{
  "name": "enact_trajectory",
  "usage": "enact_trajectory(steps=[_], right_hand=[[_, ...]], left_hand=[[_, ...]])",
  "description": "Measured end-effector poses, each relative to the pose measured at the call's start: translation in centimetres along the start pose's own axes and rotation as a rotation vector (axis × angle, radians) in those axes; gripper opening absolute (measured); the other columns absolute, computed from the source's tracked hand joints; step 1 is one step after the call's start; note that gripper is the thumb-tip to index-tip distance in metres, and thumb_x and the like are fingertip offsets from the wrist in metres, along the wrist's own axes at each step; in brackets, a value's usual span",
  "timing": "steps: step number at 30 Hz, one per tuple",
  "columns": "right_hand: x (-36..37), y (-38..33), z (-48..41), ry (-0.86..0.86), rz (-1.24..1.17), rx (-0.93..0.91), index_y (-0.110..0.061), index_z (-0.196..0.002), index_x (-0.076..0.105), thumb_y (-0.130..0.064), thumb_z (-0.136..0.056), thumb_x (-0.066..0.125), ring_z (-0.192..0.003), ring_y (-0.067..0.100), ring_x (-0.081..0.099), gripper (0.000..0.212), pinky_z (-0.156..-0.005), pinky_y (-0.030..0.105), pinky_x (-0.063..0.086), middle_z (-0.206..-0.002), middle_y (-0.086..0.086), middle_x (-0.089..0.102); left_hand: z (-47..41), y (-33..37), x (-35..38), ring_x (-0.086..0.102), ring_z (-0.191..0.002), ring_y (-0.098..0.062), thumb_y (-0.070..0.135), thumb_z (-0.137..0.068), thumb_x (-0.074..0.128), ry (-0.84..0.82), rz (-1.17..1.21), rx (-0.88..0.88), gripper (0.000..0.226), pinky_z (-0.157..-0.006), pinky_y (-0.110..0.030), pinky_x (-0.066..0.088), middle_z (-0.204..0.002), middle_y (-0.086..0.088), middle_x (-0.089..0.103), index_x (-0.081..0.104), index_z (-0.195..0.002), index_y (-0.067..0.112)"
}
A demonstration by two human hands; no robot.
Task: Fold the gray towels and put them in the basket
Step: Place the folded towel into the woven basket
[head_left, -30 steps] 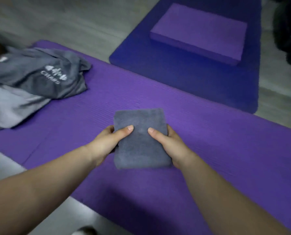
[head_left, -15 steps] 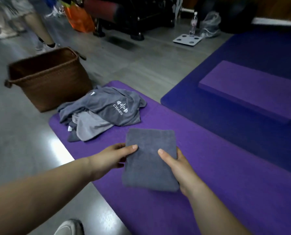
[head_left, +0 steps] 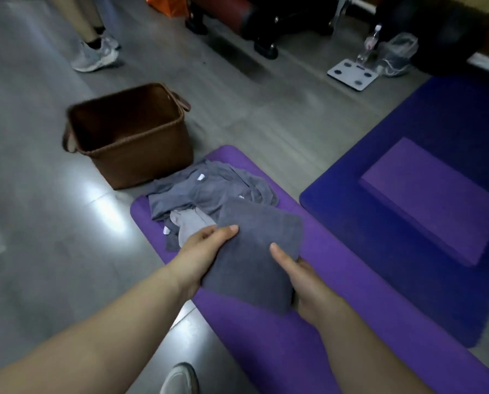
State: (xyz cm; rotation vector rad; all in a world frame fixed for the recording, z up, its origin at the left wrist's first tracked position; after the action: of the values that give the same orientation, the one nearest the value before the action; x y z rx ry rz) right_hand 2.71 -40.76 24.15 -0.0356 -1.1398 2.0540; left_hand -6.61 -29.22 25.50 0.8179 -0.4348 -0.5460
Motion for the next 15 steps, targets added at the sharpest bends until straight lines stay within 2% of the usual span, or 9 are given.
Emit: enact_trajectory(steps=[1, 2, 4, 6, 10, 15], right_hand=[[1.9, -1.8, 0.9, 0.012, -0.003, 0.014, -0.018, -0.116, 0.059, -0.051, -0.055, 0.075, -0.098, 0.010, 0.066, 0.071, -0.075, 0.020, 0.055, -0.109, -0.003, 0.070], [4.1, -4.2, 1.9, 0.037, 0.014, 0.028, -0.015, -0.117, 0.058, -0.049, -0.054, 0.077, -0.101, 0.013, 0.066, 0.074, -0.078, 0.023, 0.054, -0.110, 0.000, 0.069], [7.3, -8.1, 3.8, 0.101, 0.055, -0.001, -0.011, -0.120, 0.055, -0.031, -0.074, 0.069, -0.105, 0.018, 0.063, 0.052, -0.083, 0.027, 0.052, -0.116, 0.004, 0.065], [10.7, -11.9, 5.1, 0.133, 0.132, -0.014, -0.015, -0.118, 0.053, -0.017, -0.085, 0.060, -0.105, 0.018, 0.059, 0.034, -0.081, 0.023, 0.049, -0.121, 0.005, 0.062], [15.8, -15.3, 7.1, 0.163, 0.189, -0.014, -0.013, -0.127, 0.047, -0.014, -0.087, 0.058, -0.104, 0.016, 0.058, 0.042, -0.077, 0.018, 0.050, -0.121, 0.002, 0.059], [20.4, -17.8, 6.1, 0.100, 0.276, -0.047, -0.010, -0.127, 0.048, -0.011, -0.086, 0.060, -0.105, 0.017, 0.059, 0.042, -0.072, 0.013, 0.052, -0.123, 0.003, 0.059]], left_hand=[[1.4, 2.4, -0.7, 0.065, -0.054, -0.005, 0.021, -0.086, 0.058, 0.014, 0.008, -0.023, 0.011, -0.052, -0.013, 0.052, -0.064, 0.004, 0.071, 0.064, -0.078, 0.015], [2.9, 5.2, -1.6, 0.067, -0.059, -0.007, 0.022, -0.086, 0.058, 0.015, 0.014, -0.045, 0.011, -0.057, -0.016, 0.053, -0.073, 0.001, 0.073, 0.065, -0.081, 0.015], [5.6, 9.3, -2.6, 0.068, -0.065, -0.009, 0.024, -0.087, 0.056, 0.004, 0.044, -0.058, 0.015, -0.060, -0.019, 0.054, -0.084, -0.003, 0.073, 0.067, -0.087, 0.014], [7.9, 12.9, -4.2, 0.069, -0.065, -0.008, 0.026, -0.088, 0.054, 0.016, 0.100, -0.084, 0.018, -0.057, -0.016, 0.054, -0.079, 0.000, 0.074, 0.067, -0.090, 0.013], [11.6, 17.0, -6.2, 0.069, -0.060, -0.005, 0.025, -0.092, 0.049, 0.019, 0.179, -0.141, 0.019, -0.052, -0.012, 0.053, -0.066, 0.007, 0.073, 0.065, -0.087, 0.016], [13.0, 20.8, -10.1, 0.068, -0.061, -0.003, 0.020, -0.091, 0.050, 0.074, 0.173, -0.067, 0.015, -0.054, -0.012, 0.052, -0.070, 0.006, 0.072, 0.063, -0.091, 0.013]])
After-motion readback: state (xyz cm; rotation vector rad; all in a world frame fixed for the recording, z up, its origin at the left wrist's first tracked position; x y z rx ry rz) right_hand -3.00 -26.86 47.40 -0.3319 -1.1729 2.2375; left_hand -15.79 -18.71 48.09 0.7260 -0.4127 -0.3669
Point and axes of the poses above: each hand's wrist, its own z-axis away from the middle knuckle, its own x-axis out of the palm, y = z × x, the point moved 7 cm from there along -z, towards the middle knuckle
